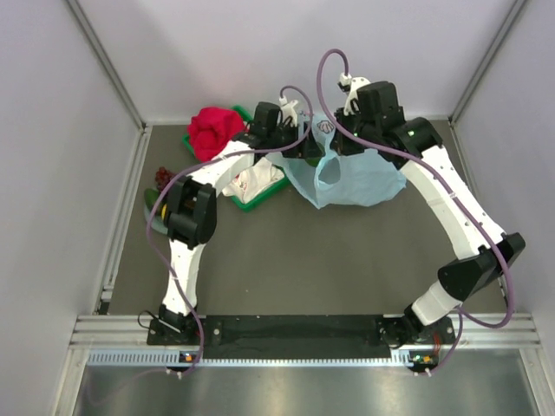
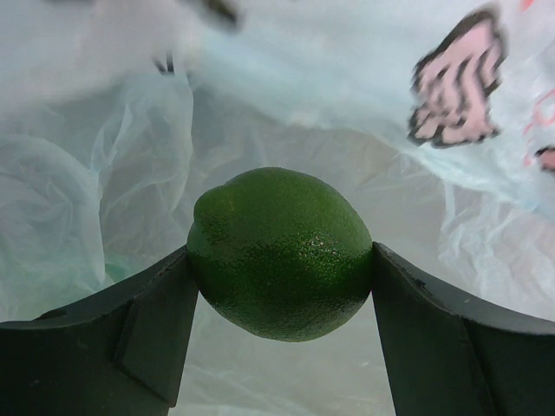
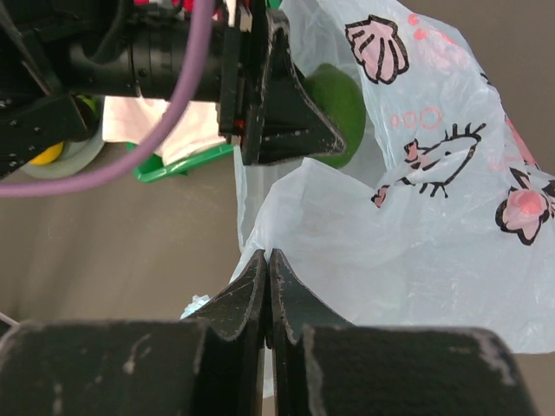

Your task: Place the fruits into the plastic bag

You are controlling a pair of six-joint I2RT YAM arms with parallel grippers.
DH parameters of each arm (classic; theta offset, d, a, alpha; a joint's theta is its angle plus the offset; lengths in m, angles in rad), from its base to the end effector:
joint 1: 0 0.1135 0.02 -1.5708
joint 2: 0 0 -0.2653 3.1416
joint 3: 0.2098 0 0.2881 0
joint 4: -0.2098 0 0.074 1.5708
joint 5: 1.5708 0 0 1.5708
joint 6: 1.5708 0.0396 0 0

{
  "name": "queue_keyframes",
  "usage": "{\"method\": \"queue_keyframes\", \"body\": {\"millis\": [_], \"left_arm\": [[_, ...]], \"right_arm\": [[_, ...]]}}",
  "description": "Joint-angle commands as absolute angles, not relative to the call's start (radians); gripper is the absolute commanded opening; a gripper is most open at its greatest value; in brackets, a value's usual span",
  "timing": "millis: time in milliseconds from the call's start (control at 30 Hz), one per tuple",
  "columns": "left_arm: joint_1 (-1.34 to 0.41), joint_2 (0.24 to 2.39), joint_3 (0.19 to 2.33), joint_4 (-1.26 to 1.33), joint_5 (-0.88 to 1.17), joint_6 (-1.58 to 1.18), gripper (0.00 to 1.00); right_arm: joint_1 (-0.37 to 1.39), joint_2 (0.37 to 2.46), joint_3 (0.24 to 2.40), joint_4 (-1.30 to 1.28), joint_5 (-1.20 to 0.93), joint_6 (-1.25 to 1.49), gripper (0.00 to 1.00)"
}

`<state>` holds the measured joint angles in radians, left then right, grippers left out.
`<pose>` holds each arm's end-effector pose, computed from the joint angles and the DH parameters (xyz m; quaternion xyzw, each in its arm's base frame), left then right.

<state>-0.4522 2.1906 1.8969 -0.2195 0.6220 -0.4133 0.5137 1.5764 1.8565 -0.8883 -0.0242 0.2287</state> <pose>0.4880 -0.2627 0.2532 0.1703 0.8188 -0.4413 0.3252 0.3208 0.1821 0.4495 -0.1314 0.8766 0.1779 0.4275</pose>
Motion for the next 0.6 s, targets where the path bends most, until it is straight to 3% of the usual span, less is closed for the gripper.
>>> {"method": "queue_keyframes", "body": {"millis": [0,467,567], "left_arm": [[-0.465,2.207,1.934,-0.206,0.687,-0.348,0.48],[-0.502,2.243,1.896,-0.261,0.755,-0.347,0.59],[-0.503,2.244,1.884,-0.284,0.77,-0.334,0.65]], "right_arm": [[0.503,1.597,1.931,-0.899,-0.026,0.222,0.0],[0.505,1.611,1.941,-0.927,-0.055,0.23,0.0],[0.505,1.594,1.913,-0.91,-0.058,0.235,0.0]]}}
